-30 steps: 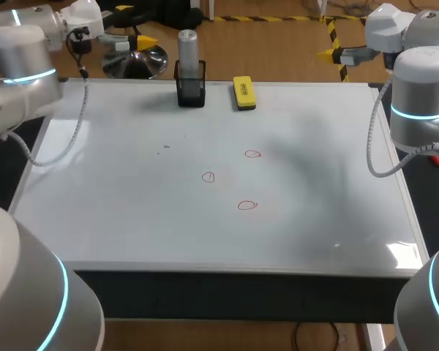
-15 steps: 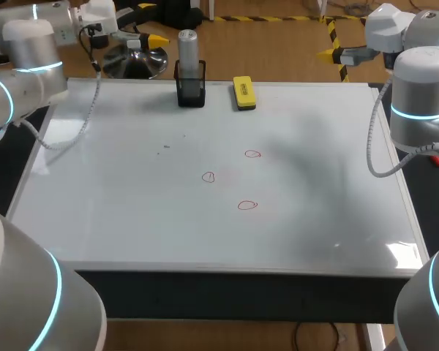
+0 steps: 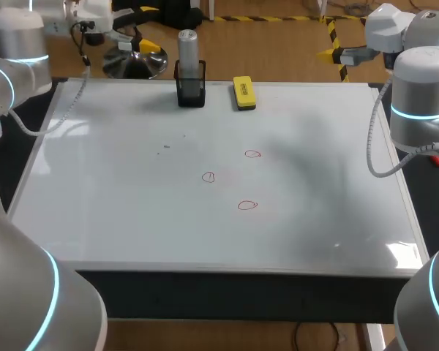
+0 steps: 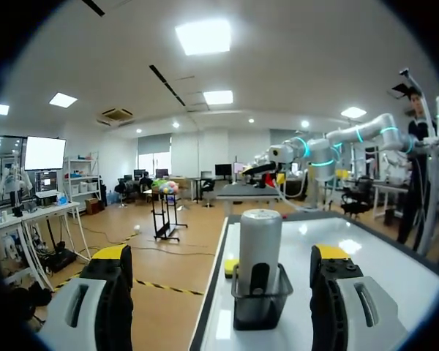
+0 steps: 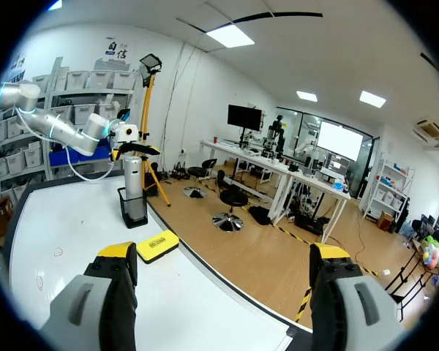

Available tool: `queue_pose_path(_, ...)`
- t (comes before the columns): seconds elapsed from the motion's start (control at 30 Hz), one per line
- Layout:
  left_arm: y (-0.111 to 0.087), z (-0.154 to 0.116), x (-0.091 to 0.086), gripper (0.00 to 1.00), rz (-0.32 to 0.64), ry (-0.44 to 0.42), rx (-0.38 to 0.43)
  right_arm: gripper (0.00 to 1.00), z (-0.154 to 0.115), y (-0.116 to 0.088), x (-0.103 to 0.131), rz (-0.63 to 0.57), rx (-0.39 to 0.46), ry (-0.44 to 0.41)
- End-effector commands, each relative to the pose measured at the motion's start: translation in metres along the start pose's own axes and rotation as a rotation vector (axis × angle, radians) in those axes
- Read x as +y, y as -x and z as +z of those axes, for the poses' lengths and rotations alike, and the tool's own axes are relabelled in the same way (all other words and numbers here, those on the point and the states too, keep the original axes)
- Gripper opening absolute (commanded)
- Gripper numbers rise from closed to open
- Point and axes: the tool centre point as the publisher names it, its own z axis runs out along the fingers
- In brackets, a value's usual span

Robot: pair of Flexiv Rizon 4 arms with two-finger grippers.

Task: Pick up the inspection probe, press it on each red-marked spot on the whiteboard one by one, put down the probe, pick up the eraser, and wipe off all the red marks.

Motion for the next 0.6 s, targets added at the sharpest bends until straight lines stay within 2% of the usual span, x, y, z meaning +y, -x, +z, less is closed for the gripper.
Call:
queue_pose_path(0.03, -0.01, 0.006, -0.004, 1.0, 0.003, 0.016, -0.032, 1.0, 0.0, 0.0, 0.0, 0.0, 0.0, -0.002)
queue_pose_path(0.6, -0.044, 0.03, 0.005, 1.0, -0.035, -0.002, -0.05, 1.0, 0.0, 0.0, 0.0, 0.0, 0.0, -0.002)
